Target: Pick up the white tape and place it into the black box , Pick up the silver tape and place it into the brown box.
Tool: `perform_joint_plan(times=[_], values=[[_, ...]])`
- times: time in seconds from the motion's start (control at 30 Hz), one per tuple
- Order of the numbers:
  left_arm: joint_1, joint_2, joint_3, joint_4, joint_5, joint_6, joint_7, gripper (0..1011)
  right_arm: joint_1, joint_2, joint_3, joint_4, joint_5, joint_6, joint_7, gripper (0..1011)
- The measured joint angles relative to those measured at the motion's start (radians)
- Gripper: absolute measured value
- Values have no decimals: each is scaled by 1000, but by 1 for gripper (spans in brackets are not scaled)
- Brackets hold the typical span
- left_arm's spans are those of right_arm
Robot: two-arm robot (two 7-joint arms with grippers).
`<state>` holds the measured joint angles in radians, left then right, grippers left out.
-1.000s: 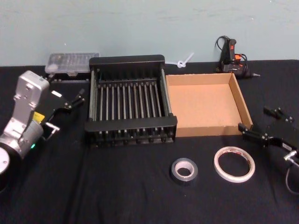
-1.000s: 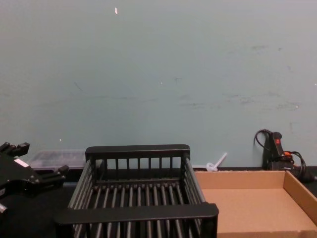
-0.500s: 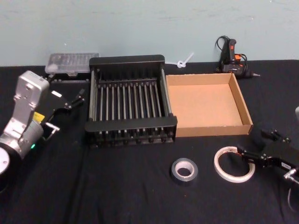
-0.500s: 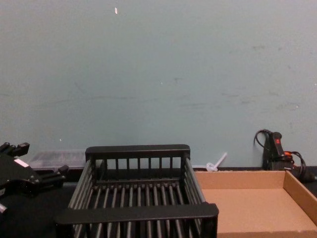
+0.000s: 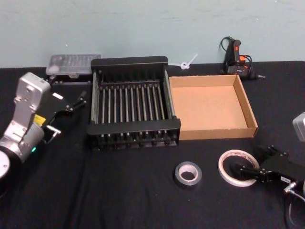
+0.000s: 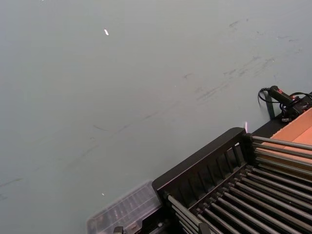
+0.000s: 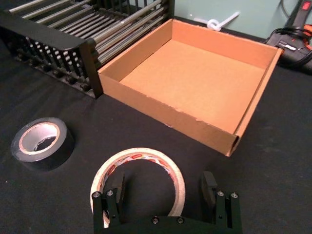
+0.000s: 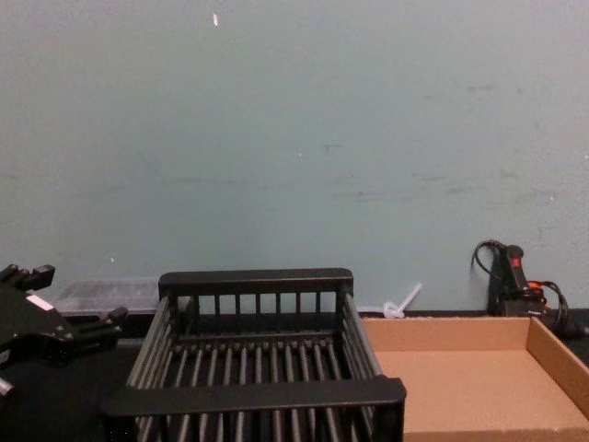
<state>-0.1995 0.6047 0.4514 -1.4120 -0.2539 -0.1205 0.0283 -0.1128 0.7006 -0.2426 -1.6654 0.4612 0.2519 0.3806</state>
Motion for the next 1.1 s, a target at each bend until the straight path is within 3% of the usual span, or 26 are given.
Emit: perform_joint_plan(times=[1.1], values=[[0, 0, 0, 0, 0, 0, 0, 1001, 44, -43, -28, 50, -48, 28, 19, 1002]])
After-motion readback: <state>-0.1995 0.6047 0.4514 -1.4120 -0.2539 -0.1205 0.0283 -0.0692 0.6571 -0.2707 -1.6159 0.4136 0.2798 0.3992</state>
